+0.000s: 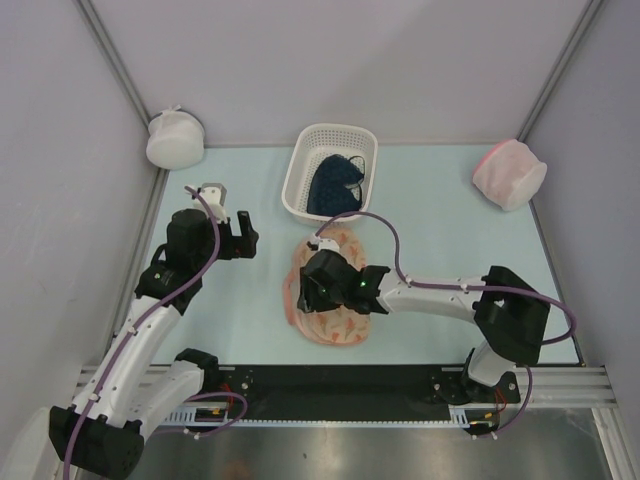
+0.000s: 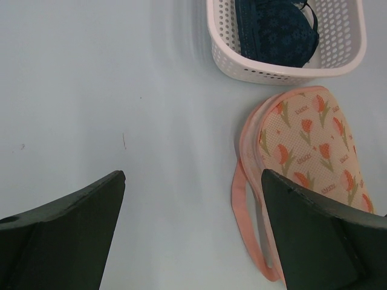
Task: Unzip the laundry bag and remove the bra
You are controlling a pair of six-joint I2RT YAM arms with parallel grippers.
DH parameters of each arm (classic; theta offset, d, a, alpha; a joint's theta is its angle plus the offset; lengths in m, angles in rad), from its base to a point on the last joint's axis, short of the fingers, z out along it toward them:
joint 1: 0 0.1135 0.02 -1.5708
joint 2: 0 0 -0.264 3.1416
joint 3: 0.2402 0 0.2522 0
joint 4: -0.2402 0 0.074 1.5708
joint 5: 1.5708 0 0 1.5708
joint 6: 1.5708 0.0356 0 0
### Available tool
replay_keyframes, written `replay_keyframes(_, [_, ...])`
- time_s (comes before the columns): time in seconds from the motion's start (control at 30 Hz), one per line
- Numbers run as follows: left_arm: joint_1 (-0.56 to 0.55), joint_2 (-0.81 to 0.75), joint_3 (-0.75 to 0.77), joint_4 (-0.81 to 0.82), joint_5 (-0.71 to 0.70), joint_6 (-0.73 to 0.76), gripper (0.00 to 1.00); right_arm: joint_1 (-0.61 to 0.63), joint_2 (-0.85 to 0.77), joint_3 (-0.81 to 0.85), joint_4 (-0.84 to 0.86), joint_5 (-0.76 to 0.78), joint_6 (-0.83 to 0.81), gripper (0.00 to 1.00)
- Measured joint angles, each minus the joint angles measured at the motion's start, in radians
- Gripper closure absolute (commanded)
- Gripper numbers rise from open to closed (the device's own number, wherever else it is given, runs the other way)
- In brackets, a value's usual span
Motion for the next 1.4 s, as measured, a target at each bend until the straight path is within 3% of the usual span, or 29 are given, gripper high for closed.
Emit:
replay_keyframes(0.03, [0.0, 0.0, 0.0, 0.0, 0.0, 0.0, 0.0, 0.002, 0.0, 0.001, -0.001, -0.001, -0.005, 0.27])
replay_keyframes(0.1, [0.0, 0.0, 0.0, 0.0, 0.0, 0.0, 0.0, 0.006, 0.0, 0.003, -0.002, -0.002, -0.012, 0.18])
replay_keyframes(0.2, [0.0, 0.0, 0.0, 0.0, 0.0, 0.0, 0.0, 0.01, -0.004, 0.006, -0.004, 0.002, -0.028, 0.12])
replay_keyframes(0.53, [0.0, 0.0, 0.0, 0.0, -0.005, 0.0, 0.0, -0.009, -0.136, -0.007, -0.055, 0.083, -0.099, 0.08])
replay_keyframes(0.83, [0.0, 0.0, 0.0, -0.002, -0.048, -0.003, 0.0, -0.293, -0.358, -0.203, -0.089, 0.131, -0.204, 0.08])
replay_keyframes(1.1, [0.005, -0.071, -0.023, -0.006, -0.141, -0.055, 0.0, -0.55, -0.679, -0.282, -0.201, 0.156, -0.282, 0.07])
replay_keyframes(1.4, [0.009, -0.148, -0.053, 0.014, -0.161, -0.073, 0.0, -0.625, -0.881, -0.241, -0.354, 0.204, -0.327, 0.06])
